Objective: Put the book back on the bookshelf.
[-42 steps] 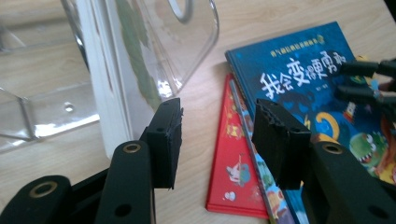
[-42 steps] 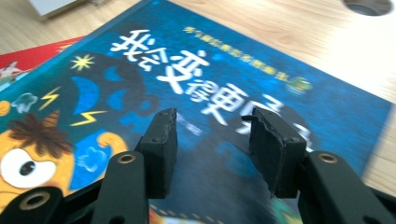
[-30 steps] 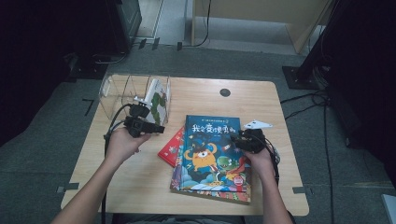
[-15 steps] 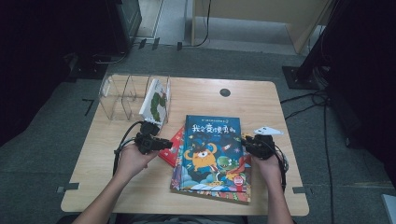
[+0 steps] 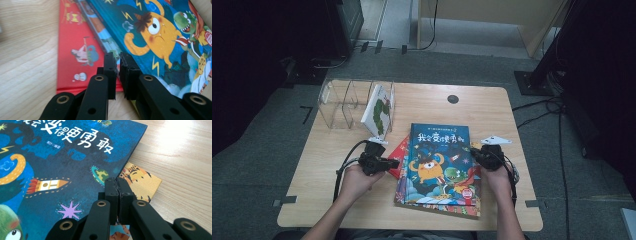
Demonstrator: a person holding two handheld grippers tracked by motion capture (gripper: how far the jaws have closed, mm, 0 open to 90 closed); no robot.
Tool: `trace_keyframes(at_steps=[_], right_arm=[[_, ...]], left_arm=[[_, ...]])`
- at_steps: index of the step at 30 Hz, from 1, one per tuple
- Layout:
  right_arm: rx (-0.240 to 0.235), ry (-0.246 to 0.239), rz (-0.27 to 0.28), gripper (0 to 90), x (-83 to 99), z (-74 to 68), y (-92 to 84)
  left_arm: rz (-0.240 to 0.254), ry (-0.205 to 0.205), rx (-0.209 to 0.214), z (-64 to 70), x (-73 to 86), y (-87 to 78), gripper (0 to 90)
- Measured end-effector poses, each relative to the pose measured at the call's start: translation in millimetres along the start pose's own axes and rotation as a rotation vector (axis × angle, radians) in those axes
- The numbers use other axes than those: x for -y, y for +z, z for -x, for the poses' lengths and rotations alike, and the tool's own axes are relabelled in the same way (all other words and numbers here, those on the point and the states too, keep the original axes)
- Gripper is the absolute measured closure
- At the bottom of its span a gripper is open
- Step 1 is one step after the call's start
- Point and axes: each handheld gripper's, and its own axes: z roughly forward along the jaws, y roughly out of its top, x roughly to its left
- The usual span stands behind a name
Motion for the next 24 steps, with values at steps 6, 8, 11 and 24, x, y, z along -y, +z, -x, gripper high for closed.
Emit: trace_keyframes(at_steps=[6, 8, 11, 24], right_arm=[[-0.029, 0.021, 0.006, 90.0, -2.3, 1.8, 3.7], [-0.036, 0.017, 0.008, 90.0, -4.1, -0.1, 6.1], [-0.047, 0.016, 0.008, 90.0, -5.8, -1.7, 8.5], [-0.066, 0.024, 0.014, 90.0, -10.9, -3.2, 15.3]], left_arm=[[-0.01, 0.034, -0.016, 13.4, 5.4, 9.5, 84.3], [-0.014, 0.034, -0.015, 15.9, 6.9, 11.9, 84.6], [-0.029, 0.047, -0.016, 20.4, 9.9, 16.3, 84.5], [-0.029, 0.031, -0.007, 27.8, 20.3, 16.4, 88.5]])
